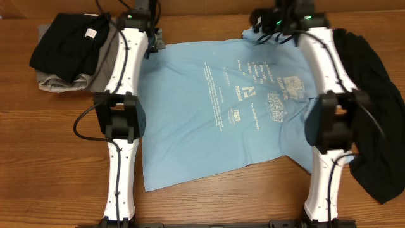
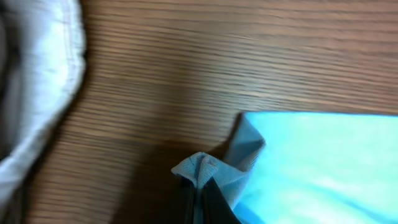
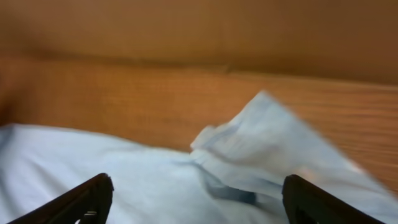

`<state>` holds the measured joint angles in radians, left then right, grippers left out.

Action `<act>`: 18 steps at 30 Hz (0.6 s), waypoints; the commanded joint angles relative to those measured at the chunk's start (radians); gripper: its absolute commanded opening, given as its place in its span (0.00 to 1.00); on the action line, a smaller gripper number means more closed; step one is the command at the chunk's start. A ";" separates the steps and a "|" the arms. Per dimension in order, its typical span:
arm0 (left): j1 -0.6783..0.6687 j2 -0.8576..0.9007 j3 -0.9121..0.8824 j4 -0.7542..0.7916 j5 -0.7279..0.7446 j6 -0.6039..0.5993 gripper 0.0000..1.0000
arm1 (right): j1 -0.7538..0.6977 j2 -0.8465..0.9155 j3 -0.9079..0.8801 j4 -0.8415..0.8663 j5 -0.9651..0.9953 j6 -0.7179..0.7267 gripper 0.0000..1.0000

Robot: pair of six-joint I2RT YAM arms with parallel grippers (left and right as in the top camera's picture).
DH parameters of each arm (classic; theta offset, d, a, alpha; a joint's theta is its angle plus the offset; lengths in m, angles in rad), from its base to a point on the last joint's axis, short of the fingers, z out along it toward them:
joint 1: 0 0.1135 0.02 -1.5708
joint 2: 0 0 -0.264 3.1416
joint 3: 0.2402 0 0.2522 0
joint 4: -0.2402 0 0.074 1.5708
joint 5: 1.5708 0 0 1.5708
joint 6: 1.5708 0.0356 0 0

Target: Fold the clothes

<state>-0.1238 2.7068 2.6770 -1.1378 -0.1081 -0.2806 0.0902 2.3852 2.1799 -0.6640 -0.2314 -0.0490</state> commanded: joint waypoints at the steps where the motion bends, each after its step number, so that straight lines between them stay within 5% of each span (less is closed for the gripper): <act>1: -0.011 0.012 0.021 -0.005 0.008 0.008 0.04 | 0.001 0.063 -0.002 0.026 0.002 -0.053 0.94; 7: -0.013 0.012 0.021 -0.008 0.008 0.008 0.04 | 0.001 0.149 -0.002 0.039 0.003 -0.092 0.94; 10: -0.013 0.012 0.021 -0.008 0.008 0.008 0.04 | 0.001 0.165 -0.002 0.051 0.005 -0.090 0.85; 16: -0.013 0.012 0.021 -0.014 0.008 0.008 0.04 | 0.001 0.167 -0.002 0.133 0.031 -0.050 0.50; 18: -0.013 0.012 0.021 -0.014 0.008 0.008 0.04 | 0.001 0.168 -0.002 0.148 0.056 -0.042 0.30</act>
<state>-0.1417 2.7068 2.6770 -1.1469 -0.1051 -0.2806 0.0971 2.5549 2.1761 -0.5365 -0.2142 -0.1104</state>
